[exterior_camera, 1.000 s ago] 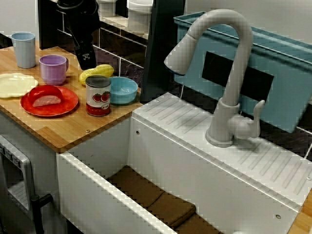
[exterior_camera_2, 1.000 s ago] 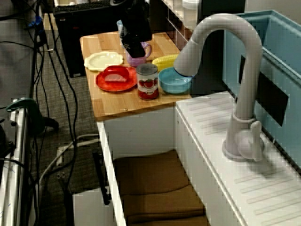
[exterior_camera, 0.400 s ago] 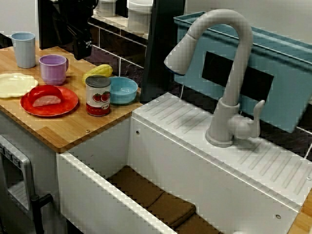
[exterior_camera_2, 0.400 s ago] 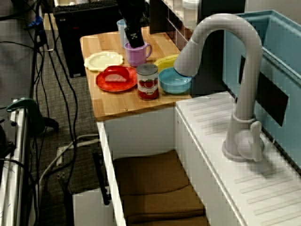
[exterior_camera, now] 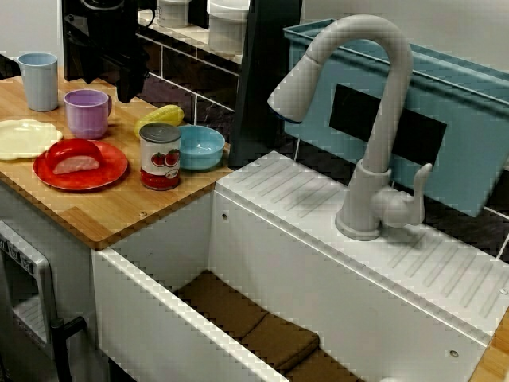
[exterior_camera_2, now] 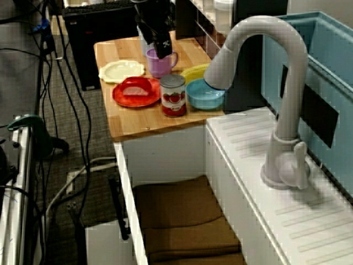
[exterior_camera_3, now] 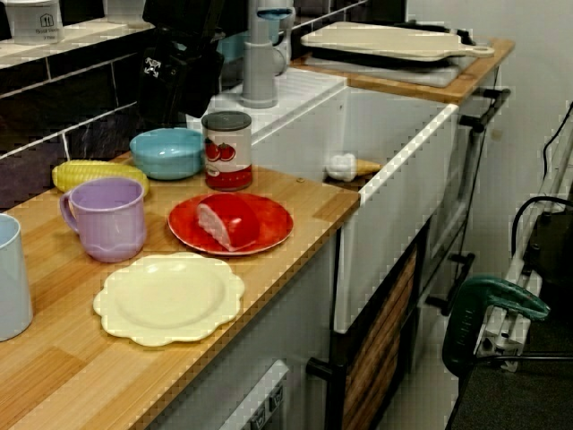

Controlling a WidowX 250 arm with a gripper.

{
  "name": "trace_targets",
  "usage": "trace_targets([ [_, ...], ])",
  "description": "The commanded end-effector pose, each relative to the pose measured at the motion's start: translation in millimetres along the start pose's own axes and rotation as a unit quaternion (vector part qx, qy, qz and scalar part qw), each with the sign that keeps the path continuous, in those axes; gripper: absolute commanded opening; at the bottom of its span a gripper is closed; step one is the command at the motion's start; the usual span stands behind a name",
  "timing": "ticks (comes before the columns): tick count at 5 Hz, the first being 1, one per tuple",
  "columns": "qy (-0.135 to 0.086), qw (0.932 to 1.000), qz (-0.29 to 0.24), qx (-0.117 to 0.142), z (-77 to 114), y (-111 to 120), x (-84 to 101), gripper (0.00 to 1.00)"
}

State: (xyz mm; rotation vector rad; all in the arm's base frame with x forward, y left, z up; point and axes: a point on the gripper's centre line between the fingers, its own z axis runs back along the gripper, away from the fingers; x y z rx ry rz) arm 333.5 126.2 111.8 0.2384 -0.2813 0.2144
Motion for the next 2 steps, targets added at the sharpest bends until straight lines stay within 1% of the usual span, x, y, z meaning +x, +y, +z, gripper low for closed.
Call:
trace_targets([
  [1,-0.002,0.998,-0.063,0.002,-4.6,-5.9,8.6,1.0],
  [2,-0.001,0.9965,-0.084,0.001,-8.0,-7.5,12.0,1.0],
])
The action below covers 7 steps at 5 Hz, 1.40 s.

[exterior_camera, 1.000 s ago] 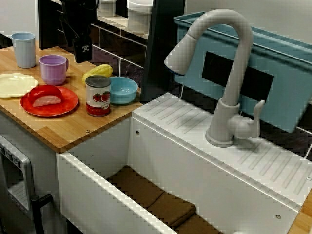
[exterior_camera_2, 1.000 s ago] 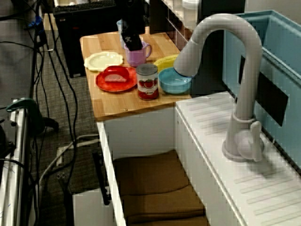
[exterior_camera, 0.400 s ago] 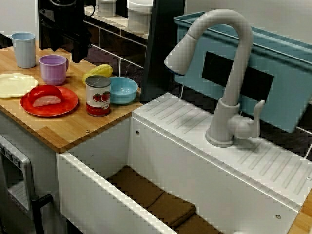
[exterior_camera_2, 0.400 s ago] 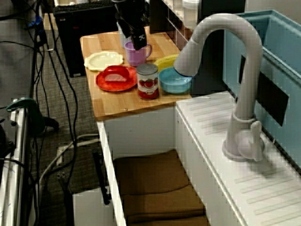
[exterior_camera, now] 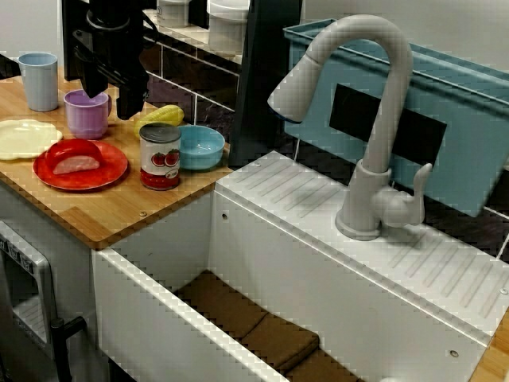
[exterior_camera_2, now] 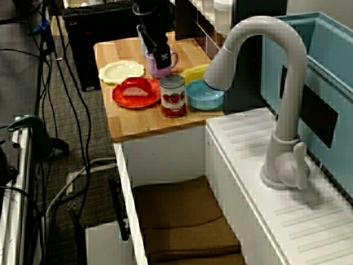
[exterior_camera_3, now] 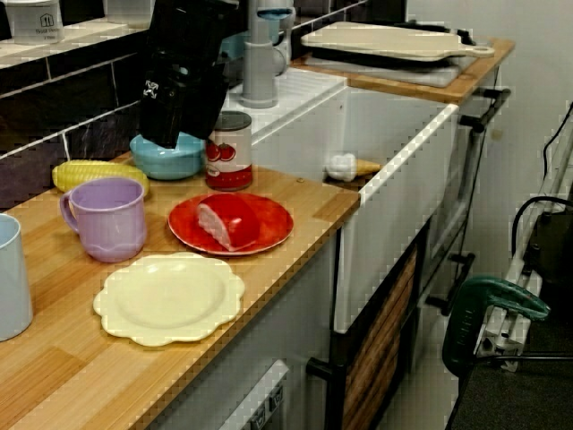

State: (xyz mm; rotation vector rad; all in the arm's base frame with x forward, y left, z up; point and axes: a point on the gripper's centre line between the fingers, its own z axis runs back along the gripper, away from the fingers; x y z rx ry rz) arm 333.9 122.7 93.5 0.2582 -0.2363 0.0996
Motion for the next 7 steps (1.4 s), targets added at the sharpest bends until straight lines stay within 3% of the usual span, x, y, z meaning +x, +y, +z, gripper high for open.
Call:
trace_targets([
  [1,-0.016,0.9994,-0.03,-0.008,6.9,1.0,21.9,0.15],
  [2,-0.015,0.9991,-0.036,-0.017,7.5,2.3,26.2,0.0],
  [7,-0.007,0.995,-0.097,-0.022,2.0,-16.2,13.2,0.0],
])
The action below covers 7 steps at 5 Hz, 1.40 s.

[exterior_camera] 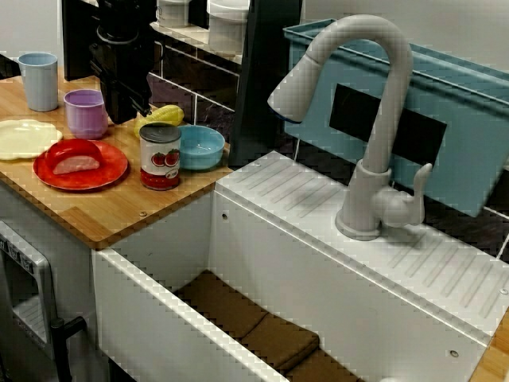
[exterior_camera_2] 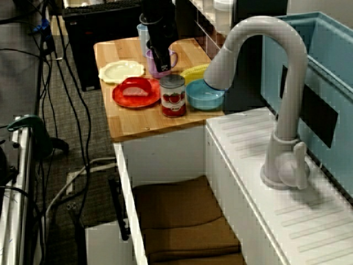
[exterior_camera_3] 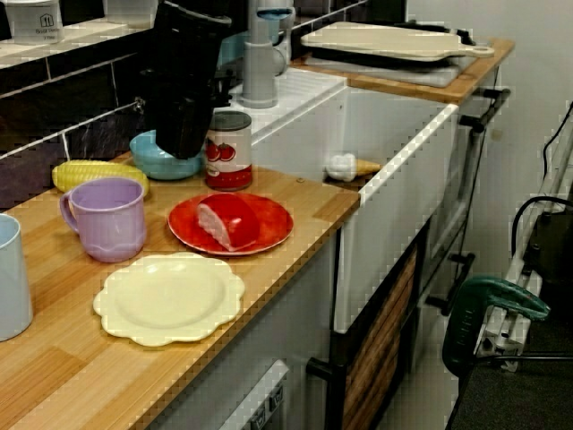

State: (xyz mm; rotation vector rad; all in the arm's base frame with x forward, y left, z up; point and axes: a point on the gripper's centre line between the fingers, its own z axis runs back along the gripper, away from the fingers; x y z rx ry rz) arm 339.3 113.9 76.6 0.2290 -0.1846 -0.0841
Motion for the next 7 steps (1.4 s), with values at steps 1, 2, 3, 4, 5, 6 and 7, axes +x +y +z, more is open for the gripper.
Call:
trace_targets([
  [1,-0.004,0.9984,0.026,-0.049,20.1,-17.9,9.8,0.0],
  [2,0.014,0.9948,0.033,-0.095,33.9,-38.4,8.2,0.0],
  [3,0.043,0.9874,0.039,-0.147,50.7,-52.7,5.9,0.0],
  [4,0.081,0.9782,0.035,-0.188,64.9,-61.3,8.9,0.0],
  [5,0.104,0.9716,0.042,-0.208,69.0,-61.5,12.2,0.0],
  [6,0.085,0.9802,0.051,-0.171,63.4,-50.5,11.1,0.0],
  [7,0.067,0.9858,0.045,-0.147,64.0,-35.1,10.9,0.0],
])
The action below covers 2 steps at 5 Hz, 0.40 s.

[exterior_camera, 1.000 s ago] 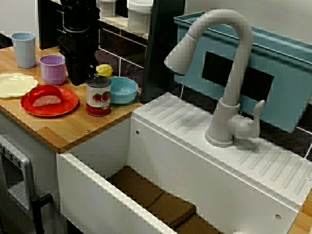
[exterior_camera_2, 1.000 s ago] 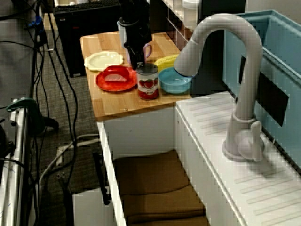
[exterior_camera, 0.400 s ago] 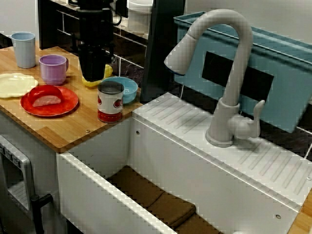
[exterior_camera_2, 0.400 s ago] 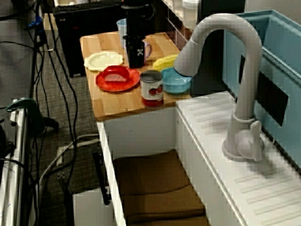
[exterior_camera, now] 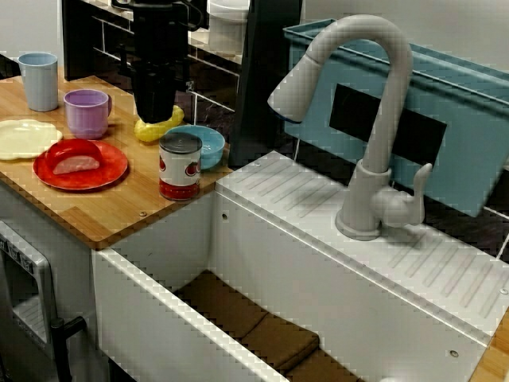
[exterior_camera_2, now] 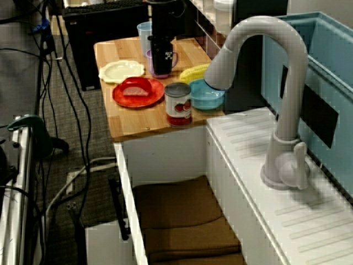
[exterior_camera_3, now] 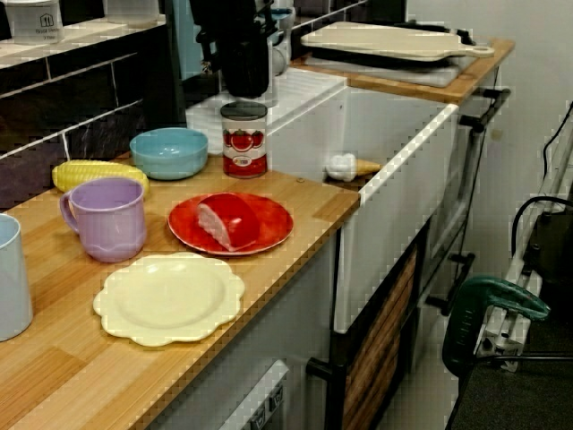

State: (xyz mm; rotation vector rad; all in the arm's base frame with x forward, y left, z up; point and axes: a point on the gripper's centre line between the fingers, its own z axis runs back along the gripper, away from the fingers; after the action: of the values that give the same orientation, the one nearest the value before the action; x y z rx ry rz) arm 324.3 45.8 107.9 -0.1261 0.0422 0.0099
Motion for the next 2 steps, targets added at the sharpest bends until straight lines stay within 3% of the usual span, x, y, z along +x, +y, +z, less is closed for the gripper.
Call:
trace_targets([
  [1,-0.07,0.996,-0.014,0.053,29.6,22.9,13.0,0.0],
  [2,-0.09,0.9925,-0.019,0.081,24.7,24.9,20.1,0.0],
])
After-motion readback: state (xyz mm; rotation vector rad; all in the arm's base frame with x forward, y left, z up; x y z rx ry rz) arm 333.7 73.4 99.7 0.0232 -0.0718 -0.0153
